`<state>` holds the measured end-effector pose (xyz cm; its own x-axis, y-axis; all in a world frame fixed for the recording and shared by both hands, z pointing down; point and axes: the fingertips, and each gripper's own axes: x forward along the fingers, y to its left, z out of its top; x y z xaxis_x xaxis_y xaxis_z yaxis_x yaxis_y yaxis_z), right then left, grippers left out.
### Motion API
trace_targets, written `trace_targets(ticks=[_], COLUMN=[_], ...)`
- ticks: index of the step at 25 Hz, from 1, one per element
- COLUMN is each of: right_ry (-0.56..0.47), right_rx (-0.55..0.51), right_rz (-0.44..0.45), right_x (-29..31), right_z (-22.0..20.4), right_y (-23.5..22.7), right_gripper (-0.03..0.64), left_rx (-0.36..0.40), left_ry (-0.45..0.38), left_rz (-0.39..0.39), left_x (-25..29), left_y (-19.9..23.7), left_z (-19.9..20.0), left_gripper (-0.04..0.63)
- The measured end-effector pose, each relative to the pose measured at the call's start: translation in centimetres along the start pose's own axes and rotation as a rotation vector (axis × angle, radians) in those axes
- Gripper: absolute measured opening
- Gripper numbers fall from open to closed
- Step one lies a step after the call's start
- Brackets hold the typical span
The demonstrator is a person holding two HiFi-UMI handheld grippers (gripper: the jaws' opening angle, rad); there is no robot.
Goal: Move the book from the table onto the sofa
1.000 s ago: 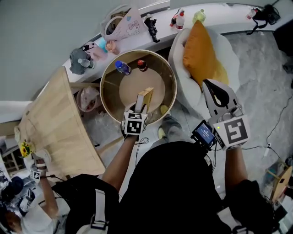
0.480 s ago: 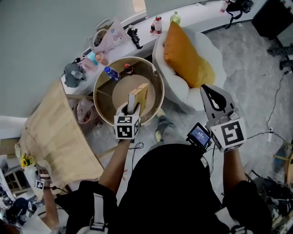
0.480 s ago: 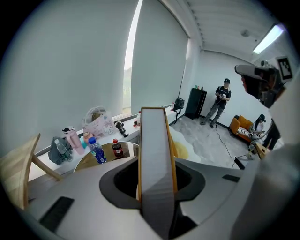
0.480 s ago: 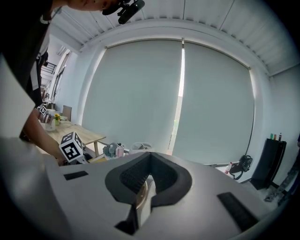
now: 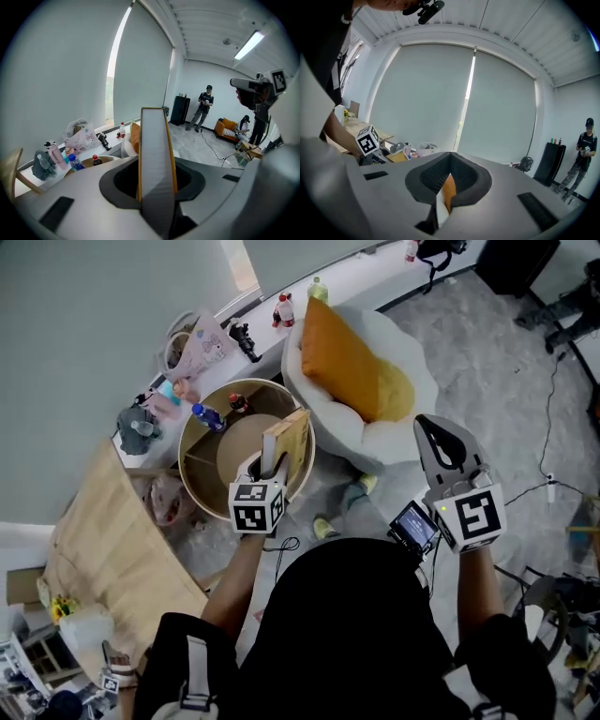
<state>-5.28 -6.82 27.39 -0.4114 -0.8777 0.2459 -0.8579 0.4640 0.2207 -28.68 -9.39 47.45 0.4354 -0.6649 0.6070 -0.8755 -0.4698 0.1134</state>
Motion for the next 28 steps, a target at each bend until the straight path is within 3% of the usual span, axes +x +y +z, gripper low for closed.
trace_targets(ticks=[2, 5, 10, 16, 22, 28], right_ry=[-0.007, 0.076, 0.047, 0.082, 0.050, 0.115], right_rx=[0.001, 0.010, 0.044, 0.059, 0.096, 0.135], right_rz=[-0.042, -0.081, -0.154, -0.164, -0.173, -0.150], right_x=[-0.9, -2.2, -2.6, -0.9, 1.4, 3.2], right_z=[-0.1, -1.5, -2.1, -4.5, -5.8, -8.4], right_y=[-1.3, -3.1, -7.2, -13.4, -20.3, -25.9], right_gripper=[0.011, 0.011, 0.011, 0.011, 0.011, 0.010], left_rx=[0.022, 0.047, 0.080, 0.086, 0.068, 0.060], left_ry=[-0.018, -0.044, -0.052, -0.023, -0.005, 0.007], left_rz=[-0.033, -0.074, -0.132, -0.165, -0.186, -0.178], left_x=[0.6, 1.7, 4.6, 9.6, 14.9, 19.4], left_y=[-1.2, -2.7, -5.4, -8.1, -11.3, -13.6], left_z=[1.4, 3.6, 6.7, 10.1, 13.9, 17.2], left_gripper=[0.152, 0.152, 0.152, 0.152, 0.152, 0.152])
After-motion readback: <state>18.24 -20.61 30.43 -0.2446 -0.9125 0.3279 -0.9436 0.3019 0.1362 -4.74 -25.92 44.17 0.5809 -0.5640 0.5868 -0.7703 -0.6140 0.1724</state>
